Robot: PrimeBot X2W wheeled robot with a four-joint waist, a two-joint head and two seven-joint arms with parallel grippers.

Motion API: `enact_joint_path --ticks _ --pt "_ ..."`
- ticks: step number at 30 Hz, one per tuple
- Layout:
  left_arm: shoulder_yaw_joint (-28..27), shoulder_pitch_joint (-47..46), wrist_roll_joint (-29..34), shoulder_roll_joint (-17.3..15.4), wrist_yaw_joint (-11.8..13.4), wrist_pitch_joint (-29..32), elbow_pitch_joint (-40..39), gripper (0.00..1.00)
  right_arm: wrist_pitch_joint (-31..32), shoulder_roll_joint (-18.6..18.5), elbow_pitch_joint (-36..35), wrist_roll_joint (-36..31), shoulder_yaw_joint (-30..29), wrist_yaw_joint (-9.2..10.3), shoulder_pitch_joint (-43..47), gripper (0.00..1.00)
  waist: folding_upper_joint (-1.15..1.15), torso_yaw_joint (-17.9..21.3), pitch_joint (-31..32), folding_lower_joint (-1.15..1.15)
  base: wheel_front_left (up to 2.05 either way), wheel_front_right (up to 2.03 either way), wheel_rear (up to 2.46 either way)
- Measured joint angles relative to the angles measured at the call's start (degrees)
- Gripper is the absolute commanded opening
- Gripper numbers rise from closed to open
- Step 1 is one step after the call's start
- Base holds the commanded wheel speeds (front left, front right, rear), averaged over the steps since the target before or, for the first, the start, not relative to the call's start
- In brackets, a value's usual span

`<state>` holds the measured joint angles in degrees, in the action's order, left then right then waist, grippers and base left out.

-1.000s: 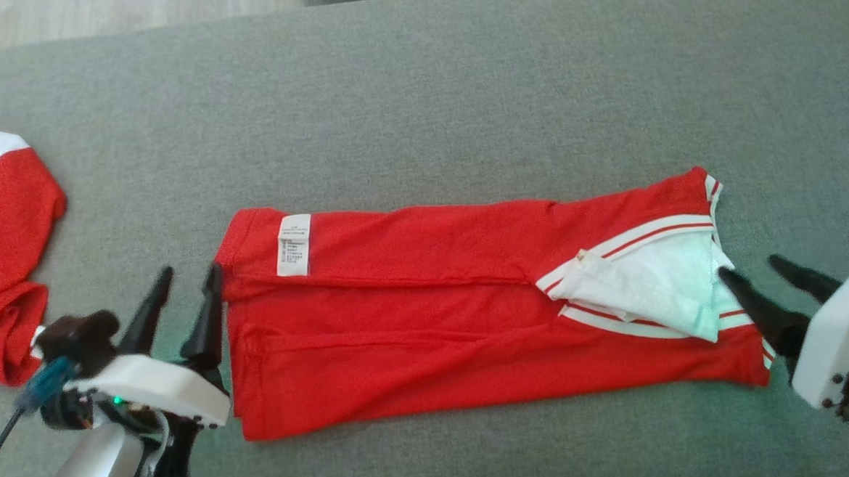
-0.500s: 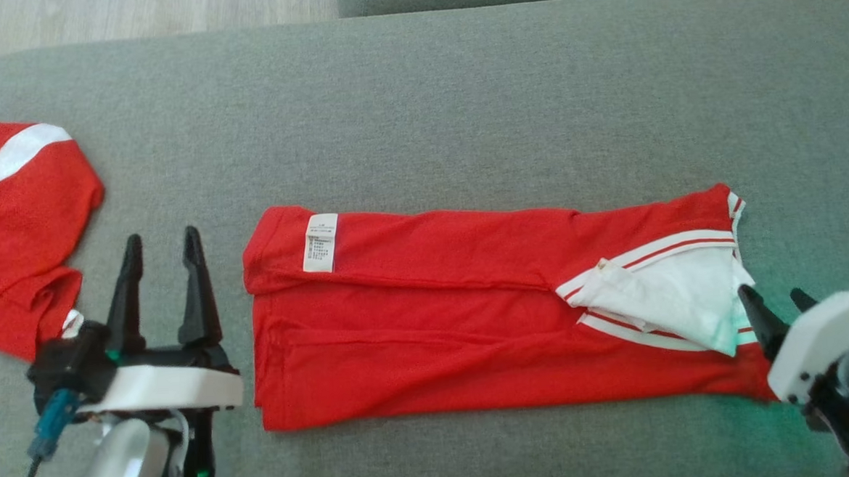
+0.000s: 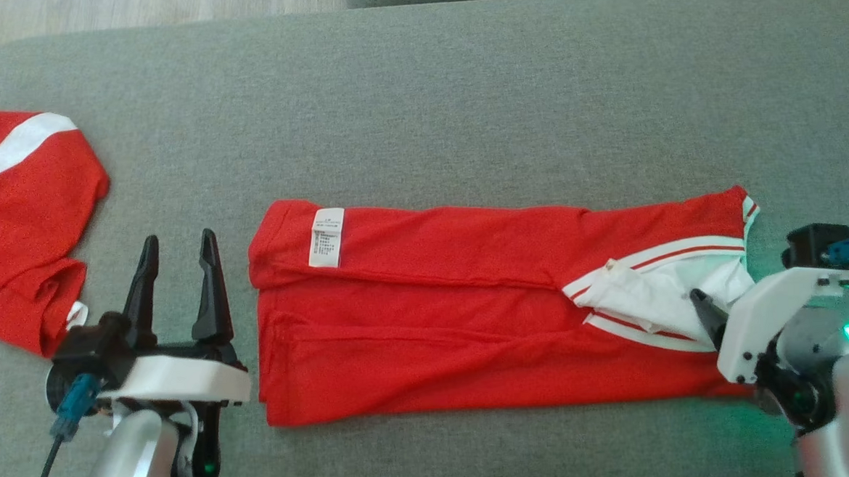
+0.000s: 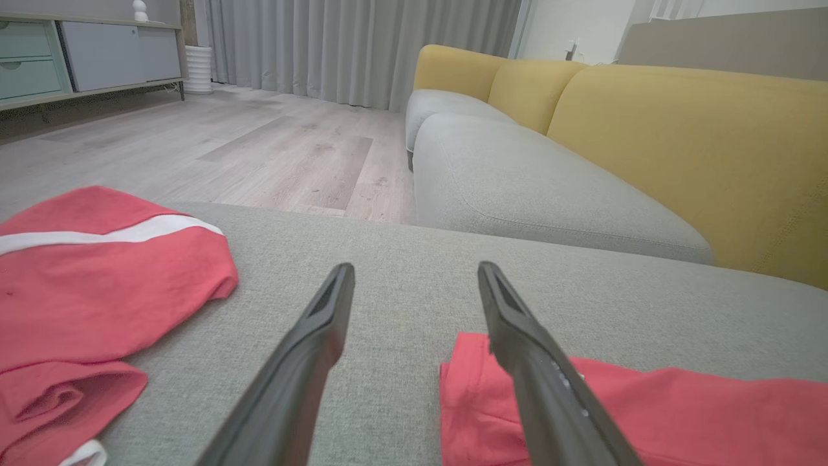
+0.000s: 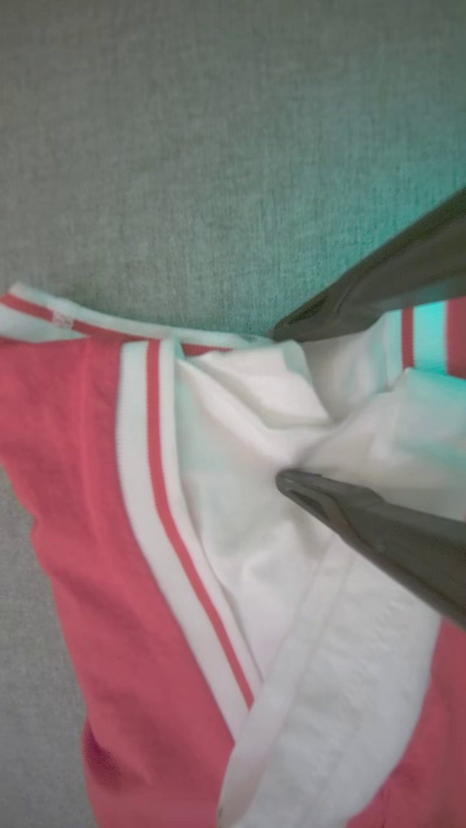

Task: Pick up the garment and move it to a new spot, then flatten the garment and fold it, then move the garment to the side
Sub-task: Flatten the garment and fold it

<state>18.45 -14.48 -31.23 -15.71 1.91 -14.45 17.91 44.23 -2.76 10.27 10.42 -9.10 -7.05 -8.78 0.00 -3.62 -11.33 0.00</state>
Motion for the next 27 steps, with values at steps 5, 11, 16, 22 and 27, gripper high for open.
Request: enact_joint_path --ticks 5,11,16,22,27 --pt "-0.3 0.0 0.0 0.1 -0.5 0.0 0.5 1.00 1.4 -0.1 0.2 -0.5 1.8 0.00 -0.1 1.00 0.00 0.2 0.1 0.00 0.00 0.00 0.00" --pt "-1.0 0.0 0.0 0.1 -0.9 0.0 0.8 1.00 1.8 0.0 0.3 -1.0 3.8 -0.02 -0.6 0.00 0.00 0.7 0.3 0.00 0.00 0.00 0.00" --pt "-1.8 0.0 0.0 0.1 -0.9 0.0 1.0 1.00 0.2 0.0 0.3 -1.8 2.1 -0.05 -0.7 0.00 0.00 1.2 0.9 0.00 0.00 0.00 0.00" --pt "-2.8 0.8 0.0 0.0 -0.9 0.0 0.2 1.00 0.1 -7.1 -4.9 -4.0 -5.1 -0.05 -0.6 0.00 0.00 2.0 1.6 0.00 0.00 0.00 0.00" --pt "-3.7 2.1 0.0 -0.2 -0.7 0.0 -0.7 1.00 2.1 -12.3 -10.1 -6.1 -11.2 -0.05 -0.7 0.00 0.00 2.7 1.9 0.00 0.00 0.00 0.00"
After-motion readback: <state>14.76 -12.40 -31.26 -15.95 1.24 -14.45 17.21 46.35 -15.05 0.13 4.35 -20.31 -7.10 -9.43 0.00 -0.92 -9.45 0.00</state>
